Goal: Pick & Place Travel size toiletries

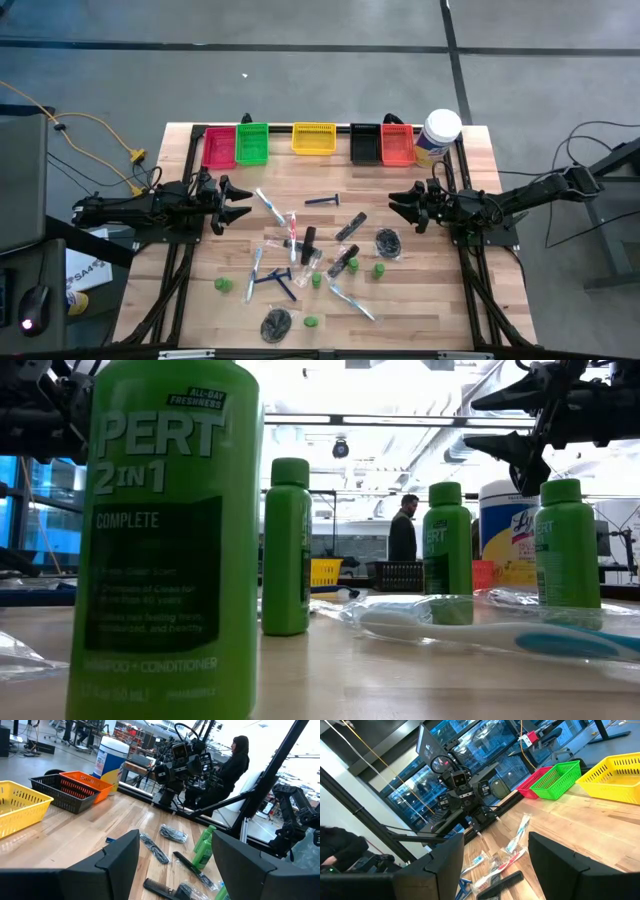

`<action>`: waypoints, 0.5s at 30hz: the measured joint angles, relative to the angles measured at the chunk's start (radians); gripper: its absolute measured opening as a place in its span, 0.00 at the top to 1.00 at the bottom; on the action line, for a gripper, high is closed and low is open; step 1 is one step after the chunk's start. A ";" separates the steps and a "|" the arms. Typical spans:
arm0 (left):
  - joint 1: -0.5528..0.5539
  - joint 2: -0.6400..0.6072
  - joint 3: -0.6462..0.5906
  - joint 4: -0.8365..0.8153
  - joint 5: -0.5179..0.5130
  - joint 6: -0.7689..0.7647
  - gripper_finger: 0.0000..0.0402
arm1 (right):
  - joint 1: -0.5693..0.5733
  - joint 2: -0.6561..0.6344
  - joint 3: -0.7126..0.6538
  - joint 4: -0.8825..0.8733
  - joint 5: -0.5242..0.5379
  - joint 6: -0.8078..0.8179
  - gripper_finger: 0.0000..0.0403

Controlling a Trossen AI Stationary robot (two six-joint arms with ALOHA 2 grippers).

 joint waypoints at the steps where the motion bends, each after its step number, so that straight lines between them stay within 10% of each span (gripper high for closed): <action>1: 0.000 0.000 0.000 0.000 0.000 0.000 0.40 | 0.000 0.000 0.000 0.000 0.000 0.000 0.48; 15: 0.000 0.000 0.000 0.000 0.000 0.000 0.40 | 0.000 0.000 0.000 -0.003 0.005 -0.242 0.48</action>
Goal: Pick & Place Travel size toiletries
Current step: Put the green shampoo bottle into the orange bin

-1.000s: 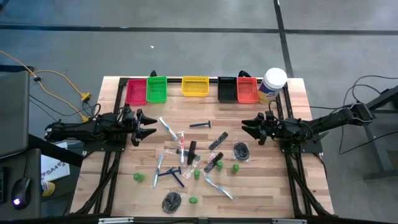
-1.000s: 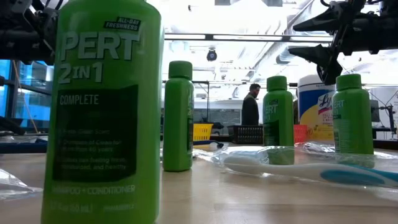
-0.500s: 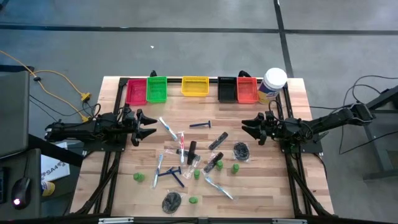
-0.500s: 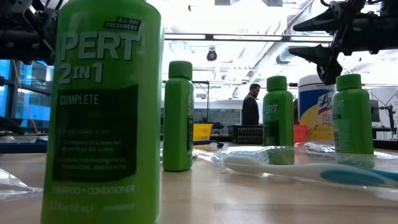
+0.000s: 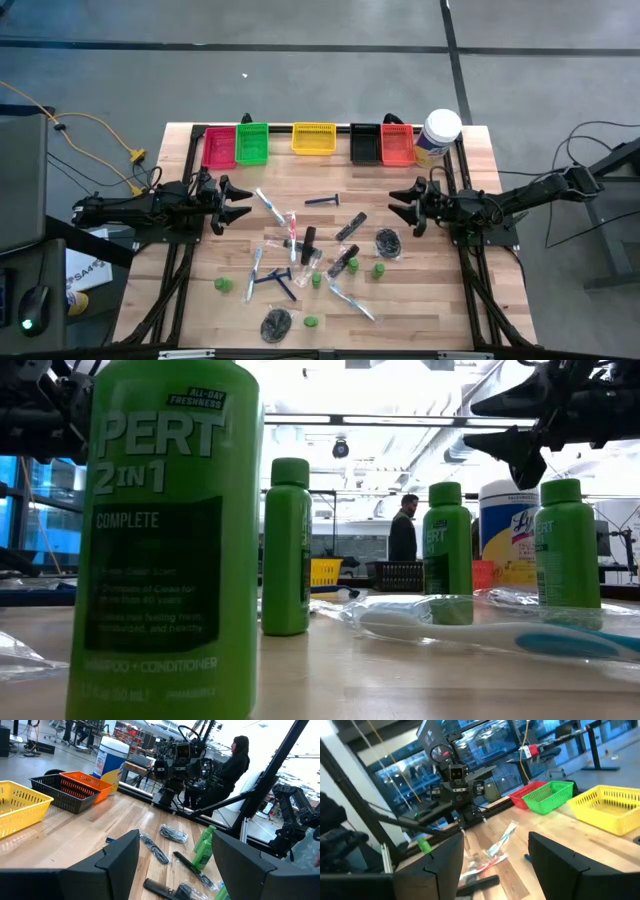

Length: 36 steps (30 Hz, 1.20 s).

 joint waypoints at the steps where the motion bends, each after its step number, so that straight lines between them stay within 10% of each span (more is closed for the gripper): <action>1: 0.000 0.000 0.000 0.000 0.000 0.000 0.40 | 0.000 0.000 0.000 0.000 -0.001 -0.009 0.48; 23: 0.000 0.000 0.000 0.000 0.000 0.000 0.40 | 0.002 0.000 0.033 -0.021 -0.151 0.142 0.48; 36: 0.000 0.000 0.000 0.000 0.000 0.000 0.40 | 0.073 0.014 0.356 -0.626 -0.079 0.373 0.48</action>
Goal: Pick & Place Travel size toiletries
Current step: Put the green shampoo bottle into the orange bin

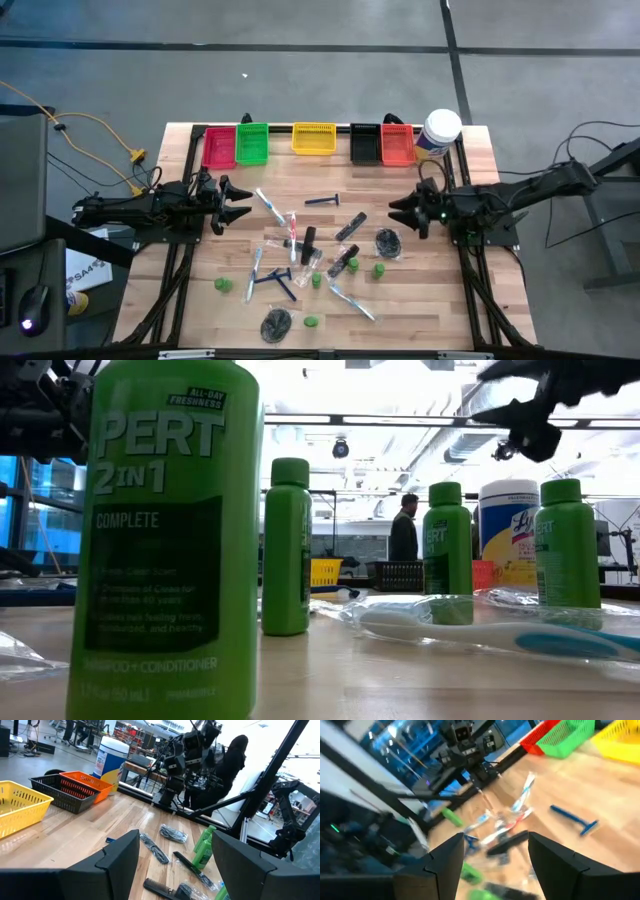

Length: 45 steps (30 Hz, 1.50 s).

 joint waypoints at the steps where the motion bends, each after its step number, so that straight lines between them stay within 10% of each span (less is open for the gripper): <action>1: 0.000 0.000 0.000 0.000 0.000 0.000 0.40 | 0.004 -0.001 0.019 -0.030 0.000 0.047 0.48; 19: 0.000 0.000 0.000 0.000 0.000 0.000 0.40 | 0.019 0.056 0.306 -0.331 -0.165 0.654 0.48; 45: 0.000 0.000 0.000 0.000 0.000 0.000 0.40 | 0.163 0.759 0.850 -1.051 -0.281 1.021 0.48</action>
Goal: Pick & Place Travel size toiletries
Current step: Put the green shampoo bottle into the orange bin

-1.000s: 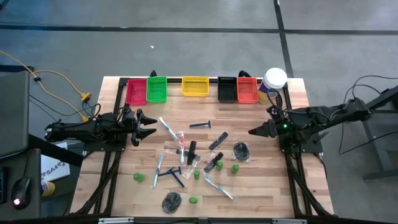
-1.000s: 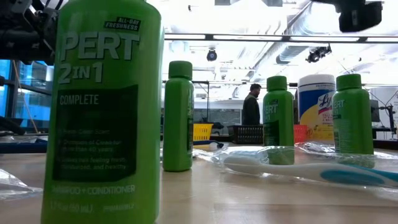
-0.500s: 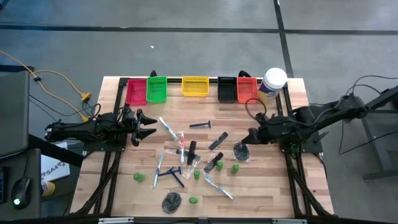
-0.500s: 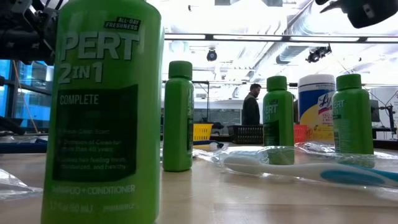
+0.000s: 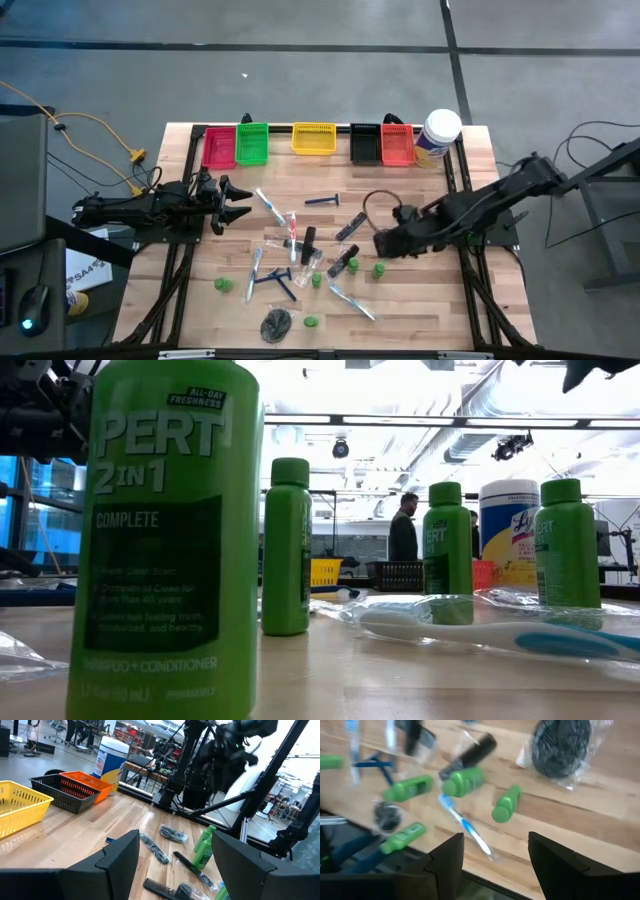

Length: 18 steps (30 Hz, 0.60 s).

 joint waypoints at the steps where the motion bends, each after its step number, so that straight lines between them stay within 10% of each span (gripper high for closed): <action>1: 0.000 0.000 0.000 0.000 0.000 0.000 0.40 | 0.007 0.024 0.002 0.003 -0.005 0.014 0.48; 18: 0.000 0.000 0.000 0.000 0.000 0.000 0.40 | 0.046 0.254 0.001 0.047 -0.002 0.150 0.48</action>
